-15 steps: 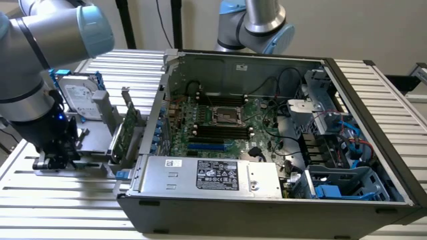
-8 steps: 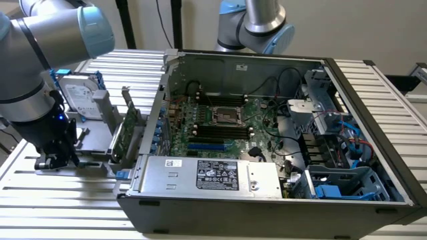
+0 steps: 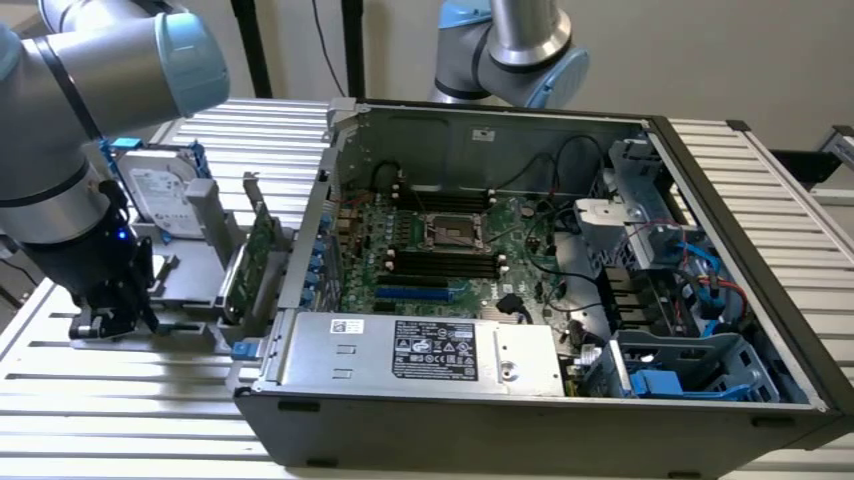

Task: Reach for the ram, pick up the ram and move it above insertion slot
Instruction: 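Pick up the ram and move it above insertion slot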

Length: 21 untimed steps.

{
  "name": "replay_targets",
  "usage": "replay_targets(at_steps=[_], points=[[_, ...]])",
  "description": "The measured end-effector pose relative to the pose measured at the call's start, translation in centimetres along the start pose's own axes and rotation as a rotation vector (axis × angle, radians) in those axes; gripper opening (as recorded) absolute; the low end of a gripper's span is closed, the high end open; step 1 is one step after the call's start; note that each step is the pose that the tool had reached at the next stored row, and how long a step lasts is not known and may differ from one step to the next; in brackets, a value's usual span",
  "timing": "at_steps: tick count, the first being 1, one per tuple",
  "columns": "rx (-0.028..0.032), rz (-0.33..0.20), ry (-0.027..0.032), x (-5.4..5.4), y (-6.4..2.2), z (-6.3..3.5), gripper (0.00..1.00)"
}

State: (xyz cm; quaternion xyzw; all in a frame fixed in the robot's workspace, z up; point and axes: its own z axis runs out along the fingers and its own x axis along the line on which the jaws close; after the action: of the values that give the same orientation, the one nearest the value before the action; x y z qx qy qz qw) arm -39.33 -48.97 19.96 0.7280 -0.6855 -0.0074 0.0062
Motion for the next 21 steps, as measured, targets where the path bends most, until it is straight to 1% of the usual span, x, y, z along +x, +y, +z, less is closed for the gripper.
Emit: replay_targets(at_steps=[6, 10, 15, 21], points=[[-0.0004, 0.0, 0.0002, 0.0, -0.01, -0.33, 0.13], [-0.0006, 0.0, 0.0002, 0.0, -0.02, -0.85, 0.13], [-0.0011, 0.0, 0.0001, 0.0, -0.03, -2.03, 0.13], [-0.0022, 0.0, 0.0001, 0.0, -0.04, -3.74, 0.13]])
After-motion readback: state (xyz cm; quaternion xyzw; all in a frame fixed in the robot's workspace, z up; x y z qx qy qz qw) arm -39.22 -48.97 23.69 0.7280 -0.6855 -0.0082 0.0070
